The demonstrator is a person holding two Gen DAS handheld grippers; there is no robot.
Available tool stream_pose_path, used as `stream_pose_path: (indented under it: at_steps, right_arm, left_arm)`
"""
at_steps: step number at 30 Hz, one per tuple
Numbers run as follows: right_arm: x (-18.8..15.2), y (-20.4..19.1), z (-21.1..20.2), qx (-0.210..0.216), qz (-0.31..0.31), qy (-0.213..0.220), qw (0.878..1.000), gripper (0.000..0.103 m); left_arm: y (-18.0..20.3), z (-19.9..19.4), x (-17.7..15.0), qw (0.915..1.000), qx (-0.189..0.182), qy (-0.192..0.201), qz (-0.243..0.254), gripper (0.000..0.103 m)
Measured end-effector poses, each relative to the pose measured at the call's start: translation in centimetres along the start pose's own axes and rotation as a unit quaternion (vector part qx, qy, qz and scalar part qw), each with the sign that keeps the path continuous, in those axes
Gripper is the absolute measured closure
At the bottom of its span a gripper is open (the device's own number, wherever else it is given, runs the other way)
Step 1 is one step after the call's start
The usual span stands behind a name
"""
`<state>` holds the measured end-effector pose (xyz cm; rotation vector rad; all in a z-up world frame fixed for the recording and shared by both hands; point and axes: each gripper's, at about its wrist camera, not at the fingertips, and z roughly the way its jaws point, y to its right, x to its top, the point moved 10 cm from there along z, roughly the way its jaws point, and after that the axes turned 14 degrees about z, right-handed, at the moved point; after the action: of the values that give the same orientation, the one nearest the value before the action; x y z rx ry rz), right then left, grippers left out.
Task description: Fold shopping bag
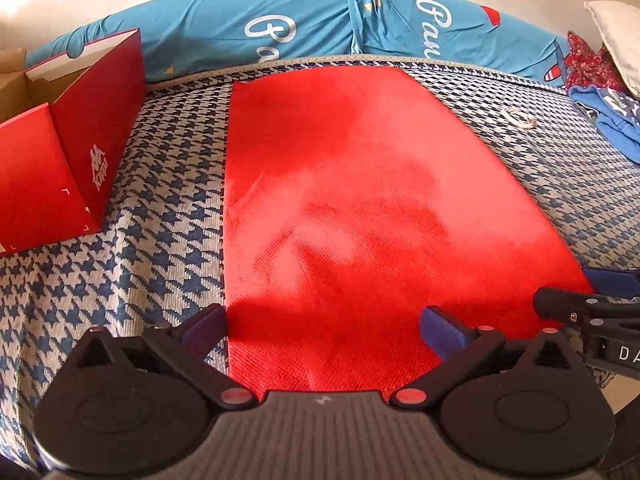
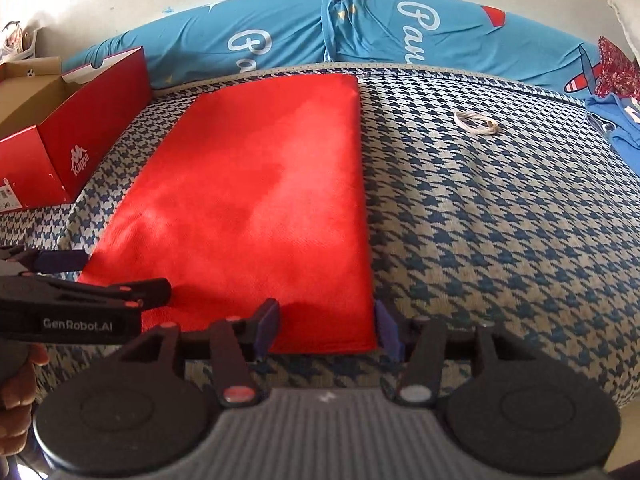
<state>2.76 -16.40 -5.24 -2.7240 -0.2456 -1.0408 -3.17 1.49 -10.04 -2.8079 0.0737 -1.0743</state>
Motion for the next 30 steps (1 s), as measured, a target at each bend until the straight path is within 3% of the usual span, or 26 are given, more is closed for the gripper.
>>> stream_pose_path:
  at_steps: [8,16,18,23,26,30]
  right_arm:
    - [0.0,0.0,-0.1,0.002,-0.005,0.003,1.0,0.046]
    - [1.8,-0.7,-3.0,0.044,-0.028,0.06,0.997,0.049]
    - [1.8,-1.2,-3.6,0.054,-0.051,0.068,0.995,0.05]
    - [1.0,-2.7,-4.2,0.074,-0.094,0.062,0.991,0.073]
    - [0.5,-3.9,-4.5,0.093,-0.113,0.059,0.987,0.079]
    - [0.0,-4.8,-4.1,0.1,-0.126,0.051,0.986,0.079]
  left_arm:
    - [-0.6,0.0,-0.6,0.9999,0.005,0.003,-0.01,0.0]
    - [-1.1,-2.5,-1.0,0.9983,0.046,0.009,0.035,0.0]
    - [-1.2,-3.2,-1.3,0.9988,0.032,0.009,0.037,0.0]
    - [-1.3,-4.6,-2.3,0.9984,0.026,0.014,0.049,0.0]
    - [-1.6,-5.1,-2.0,0.9987,0.021,0.028,0.036,0.0]
    - [-1.4,-5.9,-1.3,0.9983,0.005,0.053,0.024,0.0]
